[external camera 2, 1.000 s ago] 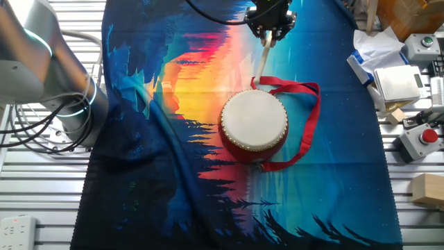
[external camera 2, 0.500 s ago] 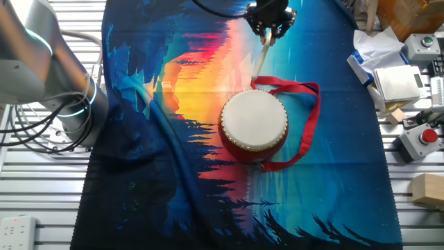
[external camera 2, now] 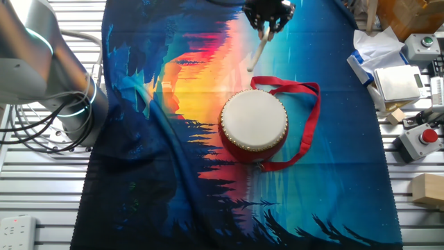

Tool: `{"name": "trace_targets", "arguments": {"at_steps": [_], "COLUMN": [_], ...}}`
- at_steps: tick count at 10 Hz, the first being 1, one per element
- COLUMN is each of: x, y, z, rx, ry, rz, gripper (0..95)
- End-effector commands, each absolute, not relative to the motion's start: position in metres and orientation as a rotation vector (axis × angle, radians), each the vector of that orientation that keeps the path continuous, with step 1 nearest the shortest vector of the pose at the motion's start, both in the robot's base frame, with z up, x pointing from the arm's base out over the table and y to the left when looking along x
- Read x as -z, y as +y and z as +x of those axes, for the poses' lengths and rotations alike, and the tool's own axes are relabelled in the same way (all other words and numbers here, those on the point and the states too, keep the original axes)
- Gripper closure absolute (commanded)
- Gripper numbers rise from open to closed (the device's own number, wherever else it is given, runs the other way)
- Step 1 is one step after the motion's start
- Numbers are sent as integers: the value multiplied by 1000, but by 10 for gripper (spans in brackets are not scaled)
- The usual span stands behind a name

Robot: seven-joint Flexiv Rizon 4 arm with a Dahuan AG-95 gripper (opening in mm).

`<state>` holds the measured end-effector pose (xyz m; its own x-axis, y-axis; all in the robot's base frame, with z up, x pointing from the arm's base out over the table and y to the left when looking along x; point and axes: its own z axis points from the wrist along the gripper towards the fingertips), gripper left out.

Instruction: Play the drum

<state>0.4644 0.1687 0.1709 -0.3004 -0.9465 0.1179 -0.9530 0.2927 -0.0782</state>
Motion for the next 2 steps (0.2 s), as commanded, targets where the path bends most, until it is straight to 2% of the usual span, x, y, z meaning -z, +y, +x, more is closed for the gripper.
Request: {"name": "trace_targets", "arguments": {"at_steps": [1, 2], "x": [-175, -175], "y": [170, 170], "z": [462, 462], "rx": [-216, -215], "ry": [-2468, -2465], "rz": [1839, 1839], "gripper": [950, 950]}}
